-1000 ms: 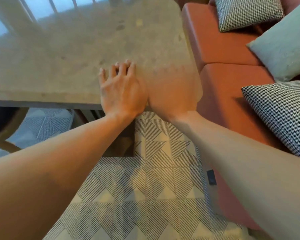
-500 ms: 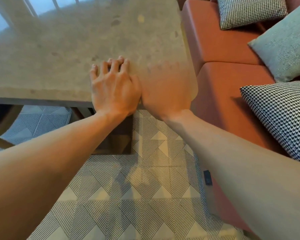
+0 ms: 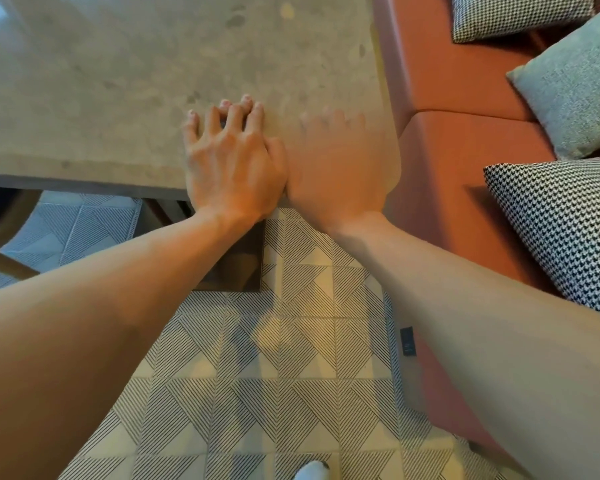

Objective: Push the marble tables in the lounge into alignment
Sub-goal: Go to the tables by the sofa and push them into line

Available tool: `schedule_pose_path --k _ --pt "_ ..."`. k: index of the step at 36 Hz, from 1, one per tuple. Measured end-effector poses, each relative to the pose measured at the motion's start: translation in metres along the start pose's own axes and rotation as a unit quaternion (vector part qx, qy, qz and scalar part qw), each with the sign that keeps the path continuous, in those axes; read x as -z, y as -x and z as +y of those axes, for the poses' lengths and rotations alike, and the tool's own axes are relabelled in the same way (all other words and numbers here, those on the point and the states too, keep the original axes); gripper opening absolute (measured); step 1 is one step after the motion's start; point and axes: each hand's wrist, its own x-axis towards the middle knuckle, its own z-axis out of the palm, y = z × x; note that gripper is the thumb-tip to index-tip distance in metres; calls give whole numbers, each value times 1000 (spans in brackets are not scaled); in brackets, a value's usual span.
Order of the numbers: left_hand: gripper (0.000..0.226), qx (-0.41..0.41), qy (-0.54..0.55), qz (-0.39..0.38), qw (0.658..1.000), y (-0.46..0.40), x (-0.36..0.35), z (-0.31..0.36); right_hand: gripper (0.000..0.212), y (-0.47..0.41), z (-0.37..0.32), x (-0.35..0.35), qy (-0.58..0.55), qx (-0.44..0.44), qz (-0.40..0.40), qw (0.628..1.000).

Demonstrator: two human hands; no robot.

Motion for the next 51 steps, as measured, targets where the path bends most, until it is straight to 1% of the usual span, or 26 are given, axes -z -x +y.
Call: schedule_pose_path --k 3,6,8,9,11,12,13,14,15,16,17,18,20,21,23,26,29,30,32,33,35,39,42,45,47,51 --pt "59 2 8 -1 1000 -1 0 0 61 0 0 0 -9 -5 1 1000" --pt "58 5 20 -16 1000 -1 2 -1 61 -1 -1 5 -17 -13 -28 999" --pt "58 -1 34 -38 999 0 6 -1 62 -2 0 11 -42 -14 -76 996" --pt "58 -3 49 -62 997 -4 12 0 64 -6 4 19 -73 -15 -107 991" --pt "54 27 123 -132 983 -14 20 -7 67 -13 12 29 -174 -25 -185 967" --pt "51 67 201 -167 963 -20 29 -9 65 -17 21 38 -233 -43 -227 945" --pt "47 117 299 -184 929 -28 43 -8 61 -23 29 48 -303 -76 -256 915" --pt "43 161 391 -172 890 -33 56 -5 55 -28 36 59 -384 -121 -263 877" --pt "40 186 449 -146 862 -39 71 1 49 -35 43 73 -464 -180 -249 831" --pt "38 191 481 -122 847 -46 89 9 41 -43 49 89 -530 -235 -225 783" --pt "36 183 509 -100 835 -49 105 15 34 -51 52 102 -580 -273 -198 742" --pt "34 177 537 -78 821 -54 121 23 29 -59 55 118 -606 -290 -173 720" --pt "31 164 585 -44 793 -69 160 38 29 -81 58 154 -654 -296 -134 683" --pt "31 157 601 -44 782 -71 169 45 29 -86 58 164 -681 -300 -123 657" --pt "31 145 627 -31 765 -81 192 58 28 -101 58 189 -724 -294 -98 617" --pt "30 134 656 -9 743 -102 230 70 34 -126 55 230 -770 -271 -72 573" --pt "35 126 682 18 720 -125 258 75 38 -149 52 263 -807 -240 -55 536" --pt "36 122 685 30 718 -132 265 76 38 -157 51 269 -813 -225 -51 534" --pt "37 115 686 44 717 -143 272 79 41 -169 49 279 -815 -198 -45 543" --pt "38 115 692 50 711 -154 275 80 43 -180 49 282 -814 -191 -42 546" --pt "38 122 701 58 700 -167 278 81 48 -195 51 286 -817 -187 -42 544" --pt "42 143 710 68 686 -192 282 78 47 -225 55 284 -805 -181 -56 562" --pt "41 170 707 98 680 -213 285 66 50 -255 56 277 -796 -174 -70 575" --pt "40 188 687 126 691 -228 286 52 43 -283 55 270 -797 -152 -81 579" --pt "38 207 673 145 695 -235 283 40 43 -302 52 261 -795 -138 -103 582" --pt "34 262 654 200 681 -246 267 17 38 -334 44 239 -798 -105 -148 574"
